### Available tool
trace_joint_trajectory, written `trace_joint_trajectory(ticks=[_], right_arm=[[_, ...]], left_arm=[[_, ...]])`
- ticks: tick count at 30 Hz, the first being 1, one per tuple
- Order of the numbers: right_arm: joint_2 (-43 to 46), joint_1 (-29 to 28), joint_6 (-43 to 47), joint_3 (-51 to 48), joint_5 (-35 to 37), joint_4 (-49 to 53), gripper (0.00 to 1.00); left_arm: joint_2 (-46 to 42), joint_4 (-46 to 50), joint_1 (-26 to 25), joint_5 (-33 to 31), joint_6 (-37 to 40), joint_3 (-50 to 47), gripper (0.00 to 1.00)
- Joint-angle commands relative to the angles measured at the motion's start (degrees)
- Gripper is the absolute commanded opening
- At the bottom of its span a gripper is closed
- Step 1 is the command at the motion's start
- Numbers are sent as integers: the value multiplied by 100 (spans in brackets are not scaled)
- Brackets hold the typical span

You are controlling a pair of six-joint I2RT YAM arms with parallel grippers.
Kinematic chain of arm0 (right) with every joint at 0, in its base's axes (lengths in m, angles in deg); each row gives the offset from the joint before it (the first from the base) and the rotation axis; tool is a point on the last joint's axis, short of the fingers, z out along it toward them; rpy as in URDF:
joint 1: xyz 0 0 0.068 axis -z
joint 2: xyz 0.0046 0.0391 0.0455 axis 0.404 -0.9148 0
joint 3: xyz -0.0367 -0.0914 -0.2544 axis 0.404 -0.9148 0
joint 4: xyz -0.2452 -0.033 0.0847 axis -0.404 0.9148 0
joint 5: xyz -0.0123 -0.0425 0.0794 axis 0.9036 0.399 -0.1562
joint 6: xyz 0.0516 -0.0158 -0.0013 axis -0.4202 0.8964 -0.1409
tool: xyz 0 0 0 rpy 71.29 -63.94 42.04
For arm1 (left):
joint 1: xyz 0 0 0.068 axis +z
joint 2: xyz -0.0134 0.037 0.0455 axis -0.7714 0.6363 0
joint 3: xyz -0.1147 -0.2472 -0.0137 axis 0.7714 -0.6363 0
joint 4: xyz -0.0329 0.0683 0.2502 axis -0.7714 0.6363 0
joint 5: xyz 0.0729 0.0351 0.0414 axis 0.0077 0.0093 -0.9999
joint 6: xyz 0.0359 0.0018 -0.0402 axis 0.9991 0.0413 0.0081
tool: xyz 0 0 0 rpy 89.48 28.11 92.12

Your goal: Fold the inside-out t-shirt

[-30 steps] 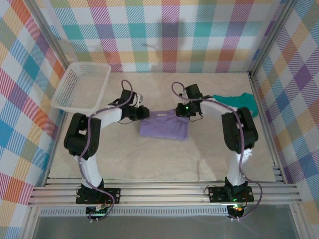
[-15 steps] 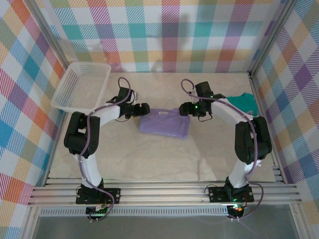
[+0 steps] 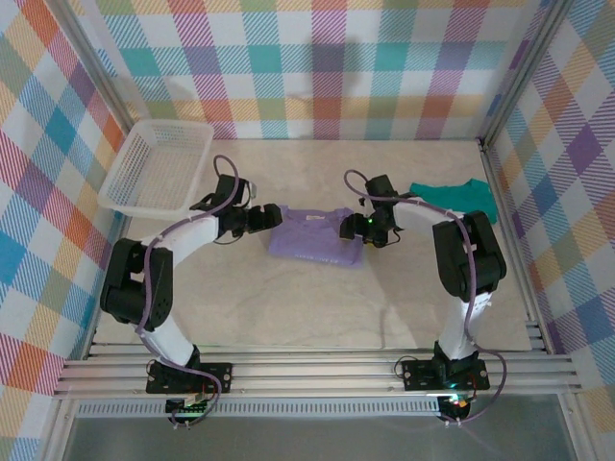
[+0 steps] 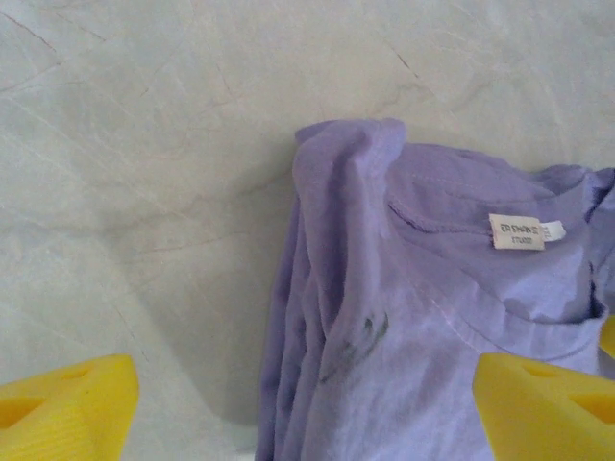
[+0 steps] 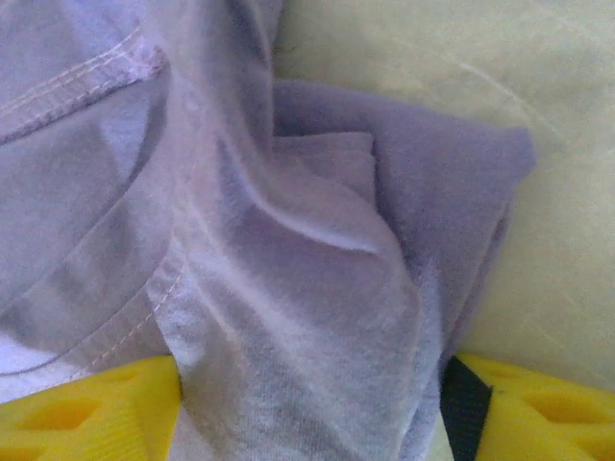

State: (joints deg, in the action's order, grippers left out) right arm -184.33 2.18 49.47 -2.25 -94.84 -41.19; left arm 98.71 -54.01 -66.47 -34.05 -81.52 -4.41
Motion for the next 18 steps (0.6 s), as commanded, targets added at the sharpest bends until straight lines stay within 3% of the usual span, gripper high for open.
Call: trace_joint_trajectory(ticks=[1, 10, 15, 18], right_arm=[[-413, -313, -266, 22, -539, -560, 57], [-70, -132, 403, 281, -48, -453, 0], [586, 303, 1563, 414, 56, 259, 0], [888, 625, 2175, 665, 780, 936, 0]], left_arm=[[-218, 111, 17, 124, -85, -167, 89], [-636, 454, 17, 65, -142, -481, 87], [-1499, 796, 17, -308, -192, -794, 88], [-2048, 1000, 8, -428, -214, -950, 88]])
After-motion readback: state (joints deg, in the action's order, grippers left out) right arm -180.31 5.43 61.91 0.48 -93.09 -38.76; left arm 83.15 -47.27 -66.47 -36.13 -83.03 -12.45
